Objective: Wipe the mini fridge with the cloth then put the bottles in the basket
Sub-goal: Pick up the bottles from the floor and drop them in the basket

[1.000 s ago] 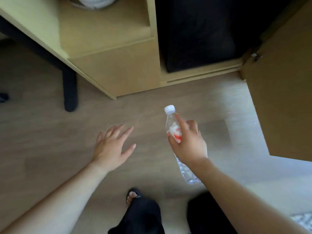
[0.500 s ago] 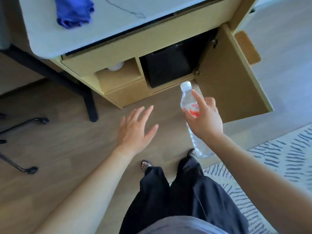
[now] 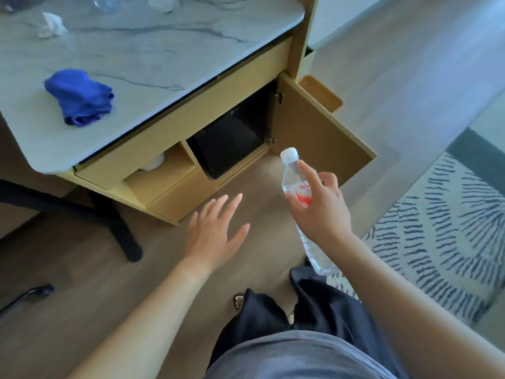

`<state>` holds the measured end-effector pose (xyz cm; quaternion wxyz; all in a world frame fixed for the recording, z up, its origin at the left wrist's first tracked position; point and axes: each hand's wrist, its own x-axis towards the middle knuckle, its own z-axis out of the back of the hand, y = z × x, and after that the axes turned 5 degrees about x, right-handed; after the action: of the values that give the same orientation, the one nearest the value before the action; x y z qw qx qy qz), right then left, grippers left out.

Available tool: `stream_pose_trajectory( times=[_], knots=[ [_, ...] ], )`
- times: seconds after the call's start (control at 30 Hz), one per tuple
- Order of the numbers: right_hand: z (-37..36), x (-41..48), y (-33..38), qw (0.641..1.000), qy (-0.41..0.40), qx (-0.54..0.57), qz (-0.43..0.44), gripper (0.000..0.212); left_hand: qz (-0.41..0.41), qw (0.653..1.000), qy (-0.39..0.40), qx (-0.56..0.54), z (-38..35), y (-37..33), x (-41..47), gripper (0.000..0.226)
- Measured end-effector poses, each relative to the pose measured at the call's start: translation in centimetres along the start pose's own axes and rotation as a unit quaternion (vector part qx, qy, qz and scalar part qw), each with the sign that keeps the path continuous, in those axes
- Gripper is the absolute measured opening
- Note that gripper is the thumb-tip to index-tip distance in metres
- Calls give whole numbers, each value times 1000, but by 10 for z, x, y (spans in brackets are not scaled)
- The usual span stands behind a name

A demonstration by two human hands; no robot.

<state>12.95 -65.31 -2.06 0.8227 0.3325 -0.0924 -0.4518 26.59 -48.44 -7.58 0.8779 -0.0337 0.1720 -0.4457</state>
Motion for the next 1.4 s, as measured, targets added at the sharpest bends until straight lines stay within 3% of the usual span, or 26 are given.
stream_pose_trajectory(
  times=[0.37,0.57,0.77,0.97,1.4],
  knots=[
    [84,-18,-77,991,-102,24,-84,55,-112,993,-14,33,33,-104,48,74],
    [162,-8,-155,986,-128,28,-103,57,-148,988,-9,43,24,-222,75,76],
    [260,0,-257,976,-165,33,-137,59,-205,978,9,41,7,-366,108,62],
    [327,-1,-333,961,-207,59,-171,64,-245,969,19,11,-2,-481,130,69],
    [392,50,-408,945,-231,96,-211,67,-328,944,12,24,2,-591,215,72]
  ],
)
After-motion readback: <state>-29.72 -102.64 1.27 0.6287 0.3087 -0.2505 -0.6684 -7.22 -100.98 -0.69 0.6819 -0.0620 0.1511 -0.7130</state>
